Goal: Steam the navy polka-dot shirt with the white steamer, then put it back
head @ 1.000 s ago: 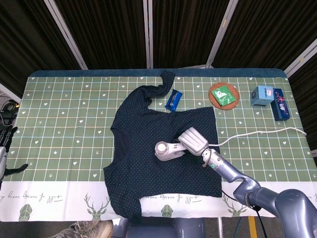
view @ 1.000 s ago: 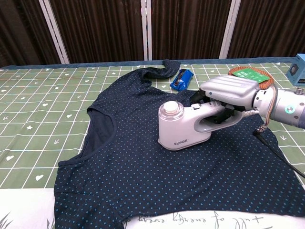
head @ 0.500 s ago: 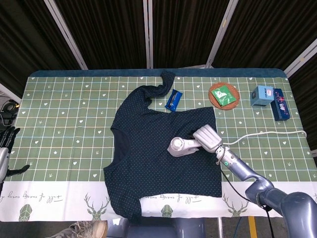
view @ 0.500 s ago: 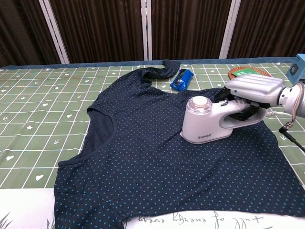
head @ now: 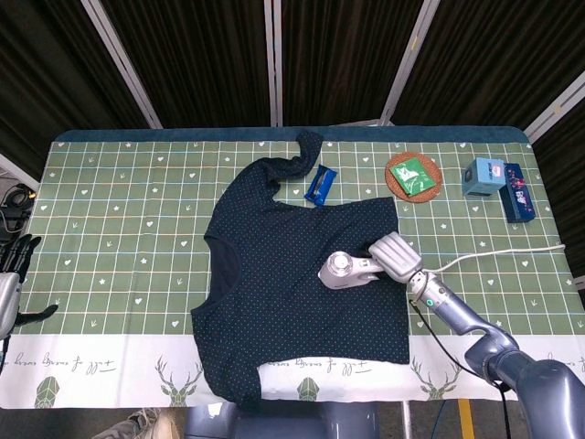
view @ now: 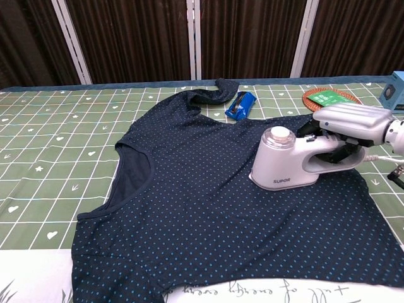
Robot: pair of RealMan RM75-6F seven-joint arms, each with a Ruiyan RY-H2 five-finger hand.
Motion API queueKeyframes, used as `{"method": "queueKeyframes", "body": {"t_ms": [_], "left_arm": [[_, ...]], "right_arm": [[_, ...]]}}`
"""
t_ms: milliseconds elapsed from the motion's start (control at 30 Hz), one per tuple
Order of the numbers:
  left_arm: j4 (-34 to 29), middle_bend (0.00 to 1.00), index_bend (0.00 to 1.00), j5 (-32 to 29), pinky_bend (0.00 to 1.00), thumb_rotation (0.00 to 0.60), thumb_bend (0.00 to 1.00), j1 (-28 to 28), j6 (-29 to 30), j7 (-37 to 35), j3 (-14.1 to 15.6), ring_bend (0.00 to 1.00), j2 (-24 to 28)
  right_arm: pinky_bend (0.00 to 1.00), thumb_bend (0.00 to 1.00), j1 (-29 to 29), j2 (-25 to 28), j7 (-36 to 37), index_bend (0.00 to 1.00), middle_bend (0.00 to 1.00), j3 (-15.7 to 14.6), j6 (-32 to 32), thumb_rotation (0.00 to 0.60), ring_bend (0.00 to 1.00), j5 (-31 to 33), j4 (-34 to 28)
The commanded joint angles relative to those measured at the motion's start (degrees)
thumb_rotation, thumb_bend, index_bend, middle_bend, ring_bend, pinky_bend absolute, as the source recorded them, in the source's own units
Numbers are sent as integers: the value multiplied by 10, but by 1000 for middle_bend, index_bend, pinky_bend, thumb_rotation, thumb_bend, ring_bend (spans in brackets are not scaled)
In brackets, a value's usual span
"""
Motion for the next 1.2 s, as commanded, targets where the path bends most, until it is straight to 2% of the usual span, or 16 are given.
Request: {"method": "queueKeyframes", "body": {"t_ms": [33, 733, 1200], "left_arm": [[0, 0, 0, 0, 0, 600, 0, 0, 0, -1, 0, 0, 0], [6, 0, 0, -5, 0, 600, 0, -1, -2, -4, -1, 0, 0], [4, 0, 0, -3, 0, 600, 0, -3, -4, 4, 1, 0, -3]], "right_arm": [[830, 909, 4, -5, 2, 715, 615, 1, 1, 600, 633, -2, -2], [831, 900, 42, -35, -60, 715, 614, 19, -2, 600, 633, -12, -64], [831, 900, 2, -1, -24, 715, 614, -5, 12, 600, 633, -4, -28]]}}
